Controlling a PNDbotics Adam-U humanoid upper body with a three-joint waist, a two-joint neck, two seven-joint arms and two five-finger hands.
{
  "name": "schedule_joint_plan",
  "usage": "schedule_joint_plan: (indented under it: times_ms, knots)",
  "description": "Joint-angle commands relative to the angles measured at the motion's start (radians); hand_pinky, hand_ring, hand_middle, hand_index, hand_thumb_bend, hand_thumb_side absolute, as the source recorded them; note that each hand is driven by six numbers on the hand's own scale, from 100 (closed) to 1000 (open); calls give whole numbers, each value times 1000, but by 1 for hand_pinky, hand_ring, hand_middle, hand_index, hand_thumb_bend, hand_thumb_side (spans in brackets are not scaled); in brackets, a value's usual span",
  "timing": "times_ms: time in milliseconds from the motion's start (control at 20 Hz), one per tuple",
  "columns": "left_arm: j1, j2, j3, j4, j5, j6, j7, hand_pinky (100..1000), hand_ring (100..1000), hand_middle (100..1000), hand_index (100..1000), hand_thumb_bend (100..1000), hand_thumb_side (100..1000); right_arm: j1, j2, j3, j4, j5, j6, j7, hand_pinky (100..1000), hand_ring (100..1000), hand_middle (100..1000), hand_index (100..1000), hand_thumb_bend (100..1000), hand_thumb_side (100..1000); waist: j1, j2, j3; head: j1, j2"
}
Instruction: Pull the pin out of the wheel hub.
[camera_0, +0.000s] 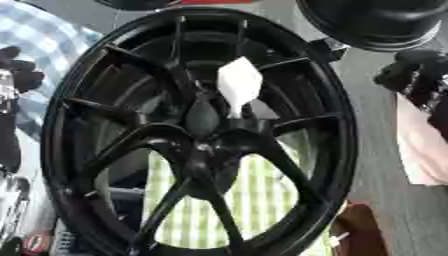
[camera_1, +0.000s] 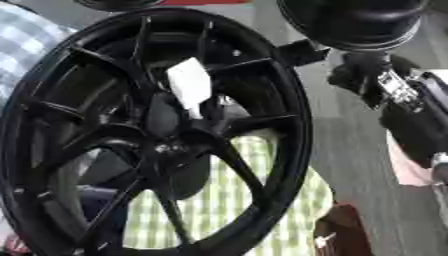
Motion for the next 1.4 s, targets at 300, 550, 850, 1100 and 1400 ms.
schedule_joint_plan:
  times_ms: [300,550,850,1100,1400]
  knots:
    - [-5,15,7,-18,-2,0,3,723,627,583,766,100,690,-18,-35,-10,-21,6,-17,2,962,787,693,779,100,551,3,-18,-1,-2,-7]
    - [-2,15,6,-17,-7,-2,-4,723,627,584,767,100,690,-74,-98,-4,-21,60,-80,44,952,802,725,796,100,525,2,-18,2,-4,-4]
    - [3,20,5,-16,-8,-2,-6,724,627,584,767,100,690,-157,-225,38,-21,144,-173,128,931,811,750,813,100,489,-4,-22,5,-8,2]
    - [6,24,3,-14,-9,-2,-8,724,627,584,767,100,690,-239,-350,85,-21,216,-249,202,920,812,755,817,100,478,-11,-27,4,-12,7]
    - [12,37,-5,-10,-9,0,-14,724,627,584,767,100,691,-288,-430,125,-21,252,-260,251,900,813,756,816,190,465,-32,-39,17,-28,17]
